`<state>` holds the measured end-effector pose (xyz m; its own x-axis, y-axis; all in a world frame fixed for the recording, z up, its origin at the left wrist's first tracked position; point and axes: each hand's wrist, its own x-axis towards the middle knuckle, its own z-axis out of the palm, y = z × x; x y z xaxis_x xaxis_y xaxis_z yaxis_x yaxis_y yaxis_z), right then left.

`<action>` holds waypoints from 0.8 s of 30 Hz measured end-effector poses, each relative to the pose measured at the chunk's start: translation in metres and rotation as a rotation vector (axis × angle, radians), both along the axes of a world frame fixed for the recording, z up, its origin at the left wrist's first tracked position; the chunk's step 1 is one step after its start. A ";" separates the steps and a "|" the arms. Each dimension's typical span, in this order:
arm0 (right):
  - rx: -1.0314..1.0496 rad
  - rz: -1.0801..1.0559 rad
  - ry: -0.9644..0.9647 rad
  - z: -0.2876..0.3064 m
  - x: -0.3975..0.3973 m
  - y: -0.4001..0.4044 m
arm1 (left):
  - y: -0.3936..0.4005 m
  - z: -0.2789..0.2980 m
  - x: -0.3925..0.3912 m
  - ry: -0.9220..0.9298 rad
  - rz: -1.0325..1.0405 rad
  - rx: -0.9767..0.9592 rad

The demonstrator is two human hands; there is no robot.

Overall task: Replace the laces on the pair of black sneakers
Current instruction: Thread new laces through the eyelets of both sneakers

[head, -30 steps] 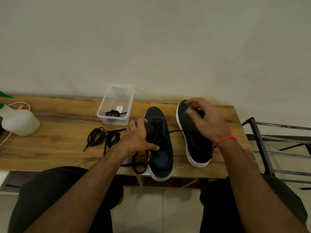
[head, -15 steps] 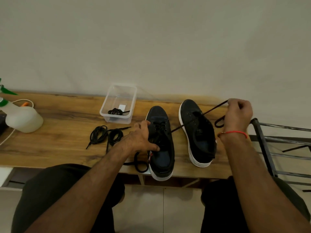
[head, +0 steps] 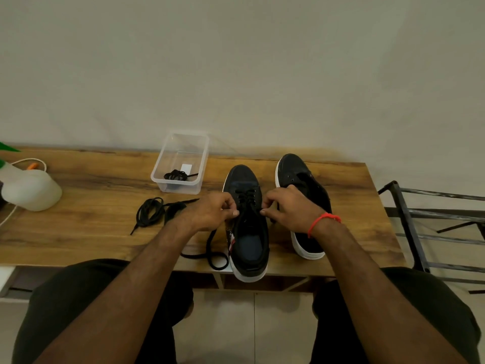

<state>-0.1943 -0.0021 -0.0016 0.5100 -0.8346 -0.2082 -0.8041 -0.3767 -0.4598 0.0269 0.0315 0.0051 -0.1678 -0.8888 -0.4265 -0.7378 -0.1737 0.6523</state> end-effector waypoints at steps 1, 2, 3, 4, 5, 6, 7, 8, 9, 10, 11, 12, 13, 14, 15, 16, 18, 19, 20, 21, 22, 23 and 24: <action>0.009 -0.005 0.005 0.001 -0.002 -0.001 | 0.000 -0.001 0.000 -0.020 0.003 -0.013; 0.009 -0.005 0.013 0.002 -0.004 -0.001 | -0.001 -0.002 0.000 -0.042 0.007 -0.022; 0.004 -0.004 0.024 0.003 -0.006 -0.002 | -0.002 -0.004 0.002 -0.066 0.012 -0.025; -0.004 -0.006 0.036 0.005 -0.008 -0.002 | -0.003 -0.004 0.003 -0.089 0.017 -0.023; -0.011 -0.011 0.051 0.009 -0.011 -0.002 | -0.003 -0.003 0.005 -0.105 0.022 -0.020; -0.015 -0.021 0.065 0.012 -0.015 -0.003 | -0.003 -0.002 0.007 -0.114 0.026 -0.018; -0.021 -0.028 0.066 0.015 -0.019 -0.005 | -0.004 -0.001 0.009 -0.117 0.028 -0.014; -0.020 -0.032 0.062 0.018 -0.022 -0.006 | -0.004 -0.002 0.010 -0.120 0.026 -0.012; -0.014 -0.031 0.062 0.019 -0.024 -0.006 | -0.004 -0.002 0.010 -0.126 0.020 -0.011; -0.002 -0.029 0.073 0.020 -0.024 -0.005 | -0.003 -0.002 0.010 -0.132 0.013 -0.010; 0.008 -0.029 0.090 0.020 -0.023 -0.003 | -0.003 -0.002 0.010 -0.137 0.002 -0.011; 0.010 -0.034 0.098 0.020 -0.022 -0.002 | -0.003 -0.002 0.009 -0.139 -0.014 -0.013; 0.003 -0.043 0.093 0.019 -0.019 0.000 | -0.002 -0.001 0.008 -0.132 -0.032 -0.015; -0.011 -0.049 0.078 0.018 -0.017 0.001 | -0.002 0.000 0.007 -0.115 -0.045 -0.017; -0.022 -0.044 0.063 0.017 -0.015 0.002 | -0.001 0.002 0.006 -0.091 -0.053 -0.016; -0.024 -0.032 0.055 0.016 -0.012 0.003 | -0.001 0.003 0.005 -0.070 -0.061 -0.015; -0.032 0.004 0.079 0.015 -0.006 0.004 | -0.001 0.005 0.003 -0.058 -0.090 -0.041; -0.050 0.025 0.105 0.013 -0.003 0.005 | -0.001 0.005 0.002 -0.068 -0.108 -0.076; -0.071 0.042 0.127 0.012 0.000 0.006 | -0.002 0.005 0.001 -0.079 -0.120 -0.122; -0.090 0.052 0.141 0.012 0.003 0.007 | -0.002 0.005 0.001 -0.084 -0.124 -0.166; -0.102 0.054 0.144 0.012 0.004 0.008 | -0.002 0.005 0.001 -0.079 -0.123 -0.198; -0.108 0.051 0.143 0.012 0.005 0.008 | -0.003 0.006 0.002 -0.072 -0.125 -0.213; -0.107 0.047 0.142 0.012 0.005 0.008 | -0.003 0.007 0.002 -0.075 -0.136 -0.214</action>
<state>-0.1890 0.0056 0.0108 0.5205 -0.8320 -0.1918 -0.8387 -0.4559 -0.2980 0.0290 0.0289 0.0117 -0.2665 -0.9316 -0.2473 -0.7926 0.0658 0.6062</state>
